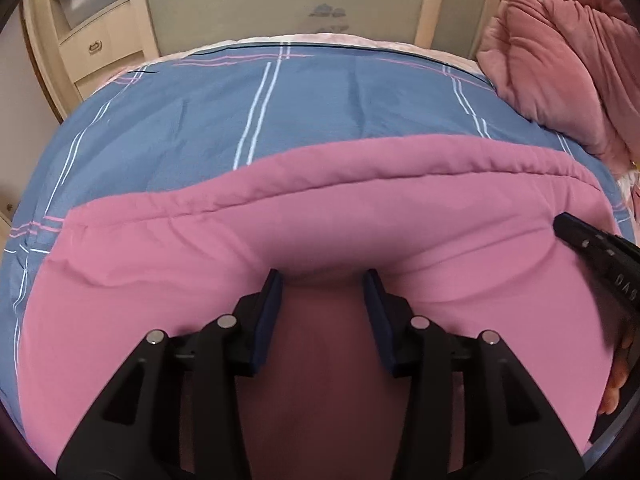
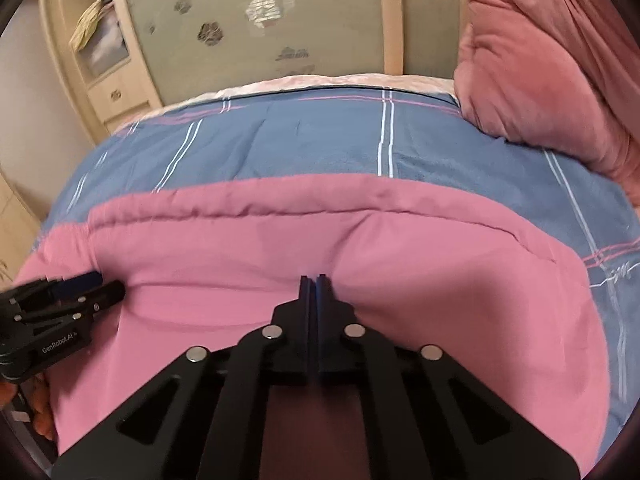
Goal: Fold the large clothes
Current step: 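Lay the folded hem down and open both tools, then press and smooth the folded pink bundle flat with both tools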
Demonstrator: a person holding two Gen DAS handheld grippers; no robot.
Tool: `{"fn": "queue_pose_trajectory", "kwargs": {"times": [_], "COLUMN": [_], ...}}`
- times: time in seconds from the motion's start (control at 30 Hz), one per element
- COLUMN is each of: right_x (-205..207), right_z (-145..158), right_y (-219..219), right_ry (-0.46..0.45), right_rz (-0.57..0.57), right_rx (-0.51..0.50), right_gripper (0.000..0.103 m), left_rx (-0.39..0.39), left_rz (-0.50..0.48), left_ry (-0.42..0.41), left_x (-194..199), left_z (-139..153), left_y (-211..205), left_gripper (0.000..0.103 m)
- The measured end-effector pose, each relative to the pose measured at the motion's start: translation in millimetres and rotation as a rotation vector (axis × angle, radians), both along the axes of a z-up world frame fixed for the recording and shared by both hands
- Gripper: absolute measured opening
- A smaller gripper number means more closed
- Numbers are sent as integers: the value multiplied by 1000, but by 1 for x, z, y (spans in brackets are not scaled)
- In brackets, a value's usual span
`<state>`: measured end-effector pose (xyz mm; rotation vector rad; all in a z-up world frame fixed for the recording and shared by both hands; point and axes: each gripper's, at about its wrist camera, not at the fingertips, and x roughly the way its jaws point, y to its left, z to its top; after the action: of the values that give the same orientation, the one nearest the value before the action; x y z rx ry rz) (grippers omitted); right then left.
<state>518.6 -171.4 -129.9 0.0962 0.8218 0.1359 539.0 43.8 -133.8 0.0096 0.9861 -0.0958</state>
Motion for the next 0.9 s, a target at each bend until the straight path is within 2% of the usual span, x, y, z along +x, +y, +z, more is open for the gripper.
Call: {"fn": "queue_pose_trajectory", "kwargs": {"times": [0.23, 0.4, 0.53, 0.57, 0.6, 0.63, 0.67, 0.73, 0.83, 0.9], "right_x": [1, -17, -32, -36, -39, -43, -51, -74, -109, -122], "right_z": [2, 4, 6, 5, 5, 6, 11, 24, 36, 32], "right_y": [-14, -33, -57, -65, -70, -74, -77, -79, -70, -59], "right_ry": [-3, -12, -22, -11, -4, -1, -22, -95, -151, -131], "right_rz": [13, 51, -24, -74, -111, -147, -184, -169, -84, -33], "right_rx": [97, 110, 72, 47, 15, -23, -58, -68, -53, -73], "right_gripper": [0, 0, 0, 0, 13, 39, 46, 51, 64, 65], "left_rx": [-34, -10, -8, 0, 25, 33, 20, -67, -106, -94], "left_rz": [18, 57, 100, 113, 133, 143, 136, 71, 10, -9], "left_ry": [-19, -35, -44, -53, -74, -97, -120, -164, -185, -178], "left_x": [2, -7, -21, -26, -35, -44, -54, -80, -104, -108], "left_z": [-6, -8, -5, -2, 4, 11, 17, 31, 36, 31], "left_y": [21, 42, 62, 64, 64, 62, 59, 49, 33, 25], "left_gripper": [46, 46, 46, 45, 45, 43, 44, 59, 60, 60]}}
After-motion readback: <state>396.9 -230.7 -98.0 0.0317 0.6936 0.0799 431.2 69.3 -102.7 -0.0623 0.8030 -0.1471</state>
